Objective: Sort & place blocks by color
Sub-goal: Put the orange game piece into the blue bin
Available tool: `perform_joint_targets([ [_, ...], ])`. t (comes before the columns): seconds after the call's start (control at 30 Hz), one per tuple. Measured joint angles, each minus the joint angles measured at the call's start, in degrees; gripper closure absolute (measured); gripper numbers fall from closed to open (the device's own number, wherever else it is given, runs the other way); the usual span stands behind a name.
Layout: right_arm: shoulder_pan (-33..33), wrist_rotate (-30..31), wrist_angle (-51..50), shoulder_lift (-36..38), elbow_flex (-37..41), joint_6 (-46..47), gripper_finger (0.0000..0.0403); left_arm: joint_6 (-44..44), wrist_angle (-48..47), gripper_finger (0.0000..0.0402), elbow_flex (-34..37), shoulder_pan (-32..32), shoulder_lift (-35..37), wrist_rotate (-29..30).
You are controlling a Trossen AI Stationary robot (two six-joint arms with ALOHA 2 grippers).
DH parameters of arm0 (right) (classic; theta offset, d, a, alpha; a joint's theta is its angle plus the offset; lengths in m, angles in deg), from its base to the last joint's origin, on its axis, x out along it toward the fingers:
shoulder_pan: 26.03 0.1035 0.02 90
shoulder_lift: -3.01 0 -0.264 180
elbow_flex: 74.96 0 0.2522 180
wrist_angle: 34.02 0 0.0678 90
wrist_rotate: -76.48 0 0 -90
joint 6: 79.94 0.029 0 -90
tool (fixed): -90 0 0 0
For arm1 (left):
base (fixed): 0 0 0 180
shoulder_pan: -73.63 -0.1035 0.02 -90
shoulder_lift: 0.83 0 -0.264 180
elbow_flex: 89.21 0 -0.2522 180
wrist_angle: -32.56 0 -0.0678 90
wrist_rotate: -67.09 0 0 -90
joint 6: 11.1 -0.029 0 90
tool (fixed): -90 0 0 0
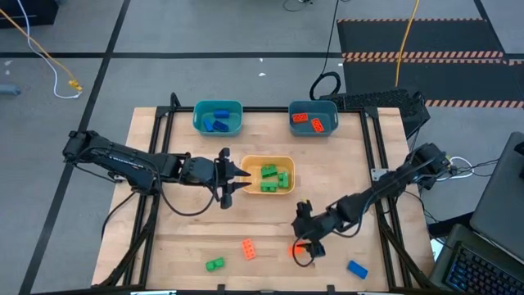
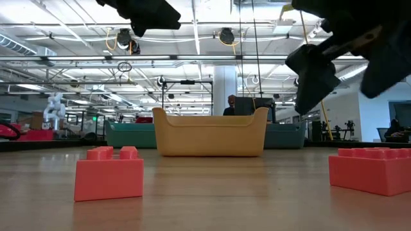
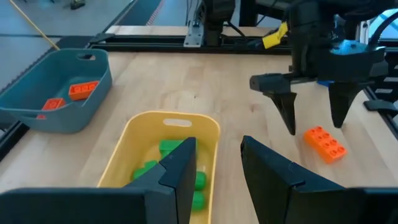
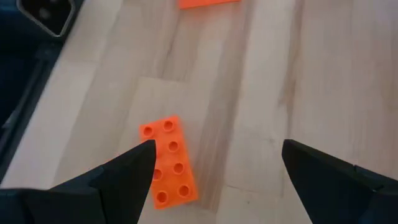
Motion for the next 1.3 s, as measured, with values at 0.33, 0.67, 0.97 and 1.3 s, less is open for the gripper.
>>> perform_joint_targets([
  [0.33,5.5,1.5,2.4,-5.3,0.0,0.7,0.0062,-2.5,3.8,0.0273,0.0,0.0,0.0,2.5],
  [0.67,6.8,7.0,2.6,-8.7,0.0,2.5,0.0088,-2.1,2.9,0.0273,0.0,0.0,0.0,2.5],
  [0.97,6.8,7.4,2.4,-8.6,0.0,2.4,0.0282,-1.2,1.0,0.0273,0.0,0.0,0.0,2.5],
  [1.3,5.4,16.2,0.1,-4.7,0.0,2.0,0.0282,-1.2,0.9,0.0273,0.0,0.0,0.0,2.5],
])
